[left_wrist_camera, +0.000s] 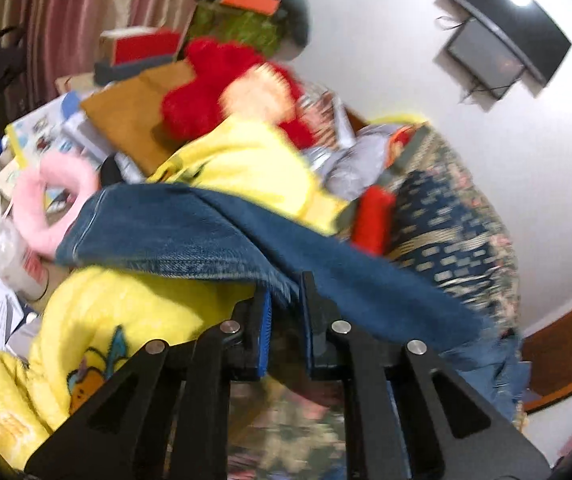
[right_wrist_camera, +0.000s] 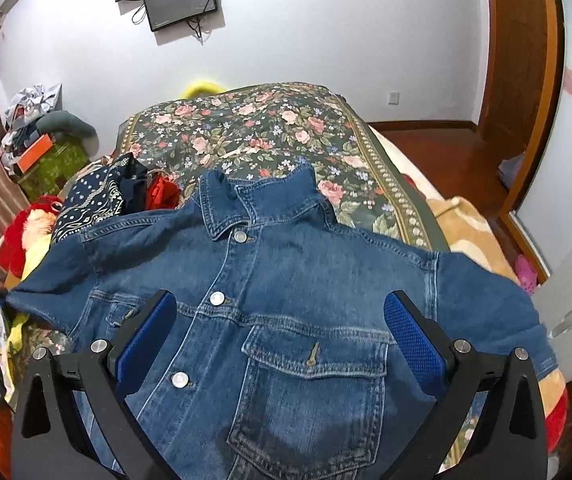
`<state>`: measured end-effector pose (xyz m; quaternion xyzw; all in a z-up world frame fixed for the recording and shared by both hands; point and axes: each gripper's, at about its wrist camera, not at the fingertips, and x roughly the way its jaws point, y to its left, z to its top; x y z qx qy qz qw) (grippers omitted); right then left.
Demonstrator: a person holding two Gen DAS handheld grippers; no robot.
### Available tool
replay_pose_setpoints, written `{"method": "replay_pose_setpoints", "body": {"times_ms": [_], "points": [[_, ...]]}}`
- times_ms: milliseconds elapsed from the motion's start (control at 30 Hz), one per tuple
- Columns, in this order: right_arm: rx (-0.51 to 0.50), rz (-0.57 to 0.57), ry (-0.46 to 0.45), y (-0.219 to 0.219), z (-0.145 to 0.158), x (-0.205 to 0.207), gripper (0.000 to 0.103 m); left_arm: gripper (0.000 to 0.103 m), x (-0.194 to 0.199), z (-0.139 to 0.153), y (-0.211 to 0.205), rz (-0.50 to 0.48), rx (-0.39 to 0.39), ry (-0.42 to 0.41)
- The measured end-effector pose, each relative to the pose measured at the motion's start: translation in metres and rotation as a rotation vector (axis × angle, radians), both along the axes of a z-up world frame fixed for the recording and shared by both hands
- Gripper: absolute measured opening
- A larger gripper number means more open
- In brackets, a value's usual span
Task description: Fold large clothes
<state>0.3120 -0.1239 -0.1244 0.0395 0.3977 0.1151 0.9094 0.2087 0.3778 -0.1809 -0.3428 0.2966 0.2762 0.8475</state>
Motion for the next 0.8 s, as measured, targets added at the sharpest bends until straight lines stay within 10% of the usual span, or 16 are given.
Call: {"method": "replay_pose_setpoints", "body": {"times_ms": [33,367,600,800], "points": [[0.01,-0.002,0.007,-0.002,-0.001,-0.001,0.103,0.001,0.001,0.011,-0.007,-0.017,0.014,-0.026],[0.04,-0.008,-0.011,-0.026,0.001,-0.011,0.103,0.001,0.04,0.148,-0.15,-0.393,0.322,-0.299],[0.049,-0.023,-0.032,-0.044,0.003,-0.017,0.103,0.058,0.054,0.125,-0.163,-0.37,0.256,-0.178],[0.054,-0.048,-0.013,-0.049,-0.003,-0.014,0.103,0.069,0.042,0.085,-0.125,-0.276,0.197,-0.028]]}}
